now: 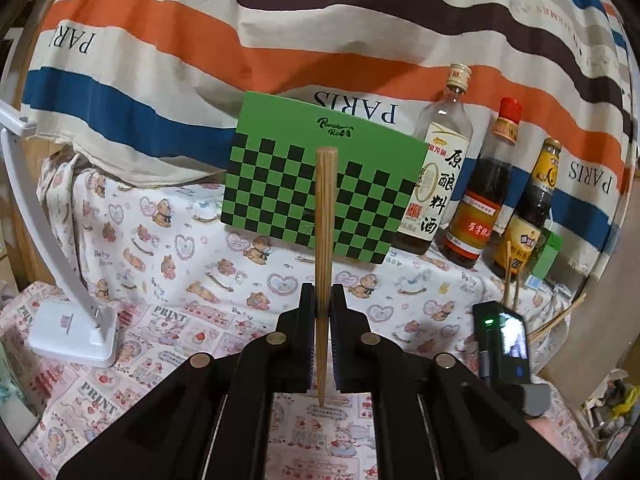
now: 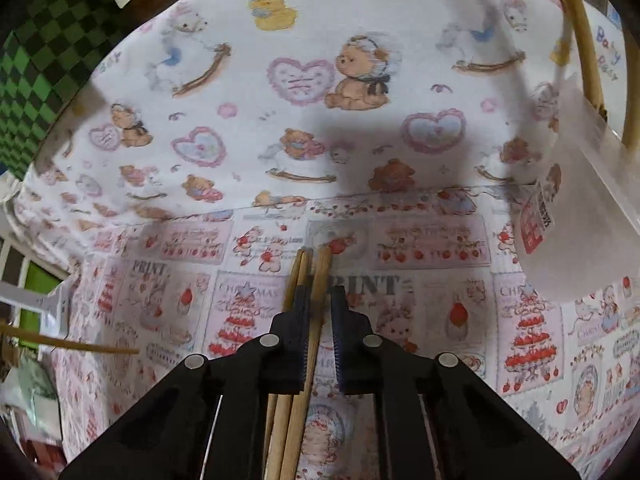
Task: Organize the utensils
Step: 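Carry both held chopsticks upright over the clear cup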
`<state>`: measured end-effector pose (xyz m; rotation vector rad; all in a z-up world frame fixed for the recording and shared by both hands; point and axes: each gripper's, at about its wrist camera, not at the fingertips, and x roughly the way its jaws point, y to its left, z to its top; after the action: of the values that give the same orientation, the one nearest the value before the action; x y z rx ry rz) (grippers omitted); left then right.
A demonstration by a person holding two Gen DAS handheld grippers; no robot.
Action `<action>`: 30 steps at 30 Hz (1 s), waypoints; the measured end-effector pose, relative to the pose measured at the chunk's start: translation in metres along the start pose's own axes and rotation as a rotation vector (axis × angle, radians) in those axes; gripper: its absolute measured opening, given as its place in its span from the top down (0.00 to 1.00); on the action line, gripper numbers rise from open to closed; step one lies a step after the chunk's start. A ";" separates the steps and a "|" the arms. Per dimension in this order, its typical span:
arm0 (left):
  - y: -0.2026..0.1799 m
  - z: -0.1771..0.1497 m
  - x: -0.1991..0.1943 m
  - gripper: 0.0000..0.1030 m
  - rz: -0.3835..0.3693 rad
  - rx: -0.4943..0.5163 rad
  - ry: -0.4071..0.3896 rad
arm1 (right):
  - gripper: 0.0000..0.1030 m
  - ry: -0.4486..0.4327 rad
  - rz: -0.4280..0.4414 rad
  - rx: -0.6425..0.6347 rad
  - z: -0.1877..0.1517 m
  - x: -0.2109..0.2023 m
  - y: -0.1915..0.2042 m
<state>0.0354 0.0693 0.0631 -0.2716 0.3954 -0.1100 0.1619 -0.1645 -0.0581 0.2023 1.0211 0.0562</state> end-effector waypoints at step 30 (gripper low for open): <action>-0.018 -0.008 -0.001 0.94 -0.070 0.032 0.045 | 0.93 -0.988 0.128 -0.107 -0.087 -0.242 -0.060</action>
<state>0.0302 0.0505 0.0617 -0.2518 0.4285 -0.1909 -0.0416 -0.2452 0.0897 0.1660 0.0201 0.1119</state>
